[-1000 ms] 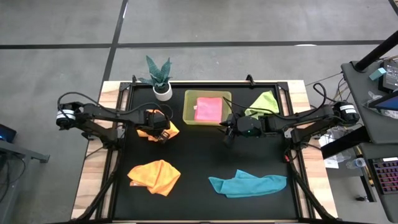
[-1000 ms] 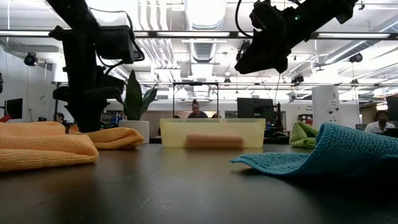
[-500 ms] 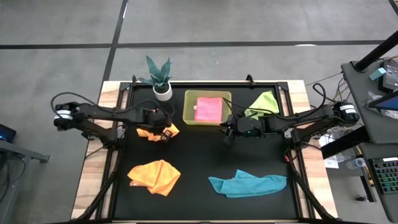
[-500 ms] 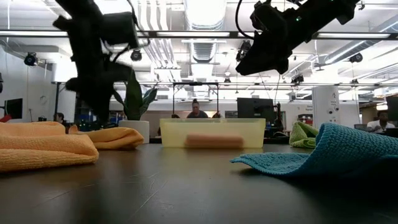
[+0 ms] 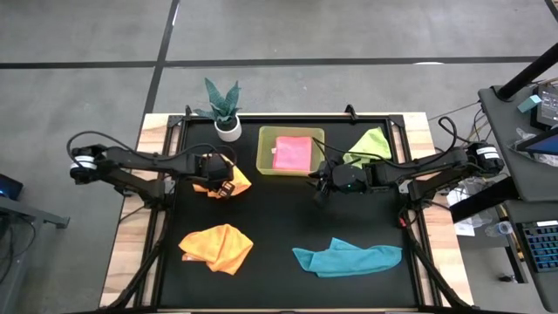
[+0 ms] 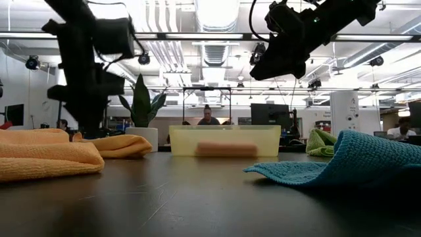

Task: Fold microfiber towels
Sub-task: Fold the top yellow towel on the table

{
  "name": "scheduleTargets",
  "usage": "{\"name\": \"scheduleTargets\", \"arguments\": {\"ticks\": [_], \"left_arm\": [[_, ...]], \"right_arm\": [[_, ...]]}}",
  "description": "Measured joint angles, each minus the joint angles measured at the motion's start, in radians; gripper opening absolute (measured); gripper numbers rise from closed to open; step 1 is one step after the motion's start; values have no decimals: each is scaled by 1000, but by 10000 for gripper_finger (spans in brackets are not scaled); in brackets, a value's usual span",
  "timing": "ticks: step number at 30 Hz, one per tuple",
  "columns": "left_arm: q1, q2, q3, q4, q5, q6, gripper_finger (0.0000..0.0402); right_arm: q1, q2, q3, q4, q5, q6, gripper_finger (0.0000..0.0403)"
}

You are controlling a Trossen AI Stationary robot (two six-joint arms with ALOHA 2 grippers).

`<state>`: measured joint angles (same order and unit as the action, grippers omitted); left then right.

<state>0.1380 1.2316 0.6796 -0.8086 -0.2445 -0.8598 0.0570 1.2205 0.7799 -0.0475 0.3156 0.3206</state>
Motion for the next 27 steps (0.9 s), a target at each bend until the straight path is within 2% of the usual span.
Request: {"name": "scheduleTargets", "arguments": {"ticks": [6, 10, 14, 19, 27], "left_arm": [[12, 11, -65, 102, 6, -33, 153], [12, 39, -83, 152, 9, -17, 164], [12, 60, -79, 191, 11, 45, 129], [12, 58, -67, 199, 18, 81, 19], [4, -1, 12, 185, 24, 180, 2]], "right_arm": [[3, 0, 0, 0, 0, -1, 89], [4, 0, 0, 0, 0, 0, 90], [4, 0, -2, 0, 0, 5, 93], [4, 0, -4, 0, 0, 10, 89], [4, 0, -5, 0, 0, 21, 85]]}}
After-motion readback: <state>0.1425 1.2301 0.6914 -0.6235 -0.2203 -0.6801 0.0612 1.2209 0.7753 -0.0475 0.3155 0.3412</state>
